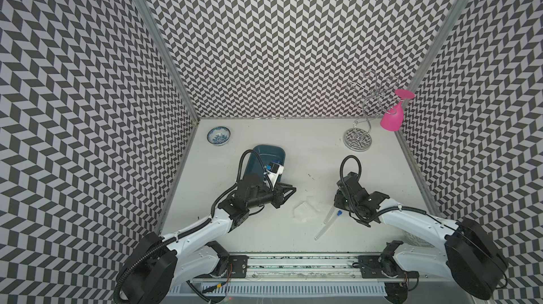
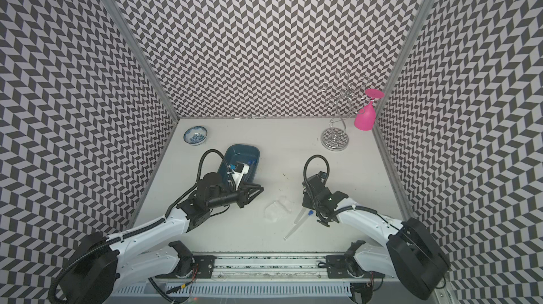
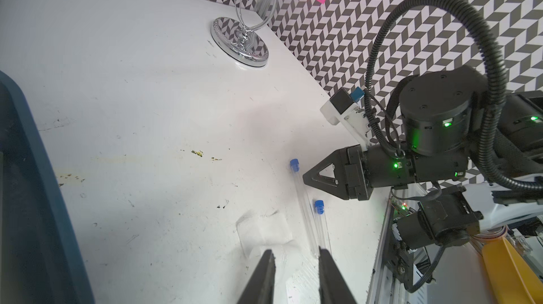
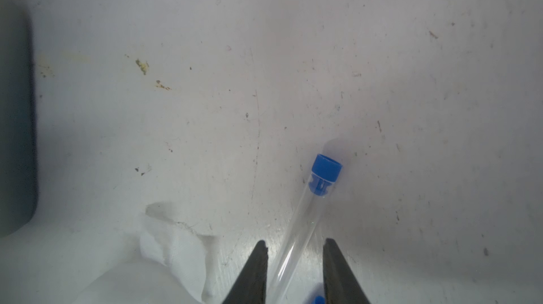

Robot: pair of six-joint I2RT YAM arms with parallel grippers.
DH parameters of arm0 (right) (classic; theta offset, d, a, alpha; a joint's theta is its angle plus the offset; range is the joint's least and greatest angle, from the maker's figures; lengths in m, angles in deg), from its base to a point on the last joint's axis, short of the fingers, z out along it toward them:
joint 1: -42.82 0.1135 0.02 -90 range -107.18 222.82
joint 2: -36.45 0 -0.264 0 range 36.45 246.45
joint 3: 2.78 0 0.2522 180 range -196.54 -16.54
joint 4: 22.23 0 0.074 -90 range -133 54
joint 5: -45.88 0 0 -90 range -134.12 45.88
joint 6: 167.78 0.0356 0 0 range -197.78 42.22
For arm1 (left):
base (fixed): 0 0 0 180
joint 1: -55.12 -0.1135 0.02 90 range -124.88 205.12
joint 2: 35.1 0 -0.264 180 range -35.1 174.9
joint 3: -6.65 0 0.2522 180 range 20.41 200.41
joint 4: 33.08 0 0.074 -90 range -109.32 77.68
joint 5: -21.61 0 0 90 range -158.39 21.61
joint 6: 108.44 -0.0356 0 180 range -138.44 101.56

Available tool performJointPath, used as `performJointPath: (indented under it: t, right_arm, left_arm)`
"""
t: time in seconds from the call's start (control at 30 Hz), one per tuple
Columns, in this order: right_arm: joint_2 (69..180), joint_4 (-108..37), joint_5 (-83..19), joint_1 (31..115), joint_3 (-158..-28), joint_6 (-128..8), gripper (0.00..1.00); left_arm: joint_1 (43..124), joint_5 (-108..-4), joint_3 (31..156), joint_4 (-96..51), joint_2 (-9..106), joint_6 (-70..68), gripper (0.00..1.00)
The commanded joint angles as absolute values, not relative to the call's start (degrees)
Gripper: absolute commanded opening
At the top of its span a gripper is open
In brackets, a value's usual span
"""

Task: Wipe the exteriors of test tubes
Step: Pick up the test tube at the center of the board.

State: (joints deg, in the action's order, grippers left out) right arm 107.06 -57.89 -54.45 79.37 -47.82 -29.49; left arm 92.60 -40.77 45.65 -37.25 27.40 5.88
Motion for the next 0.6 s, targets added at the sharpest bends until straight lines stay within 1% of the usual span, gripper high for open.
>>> performJointPath:
  t: [0.0,0.3,0.57]
  right_arm:
    - [108.76,-54.98,-57.27,79.29,-47.38,-25.12,0.31]
    - [113.69,-51.27,-57.26,79.37,-46.77,-23.67,0.29]
    - [116.43,-50.26,-57.39,79.39,-47.3,-22.9,0.23]
  left_arm:
    - [92.39,-40.12,44.74,-38.47,26.53,6.6,0.29]
    - [92.38,-38.95,43.89,-38.28,25.47,6.3,0.3]
    - [92.38,-38.57,43.71,-38.65,24.68,6.18,0.31]
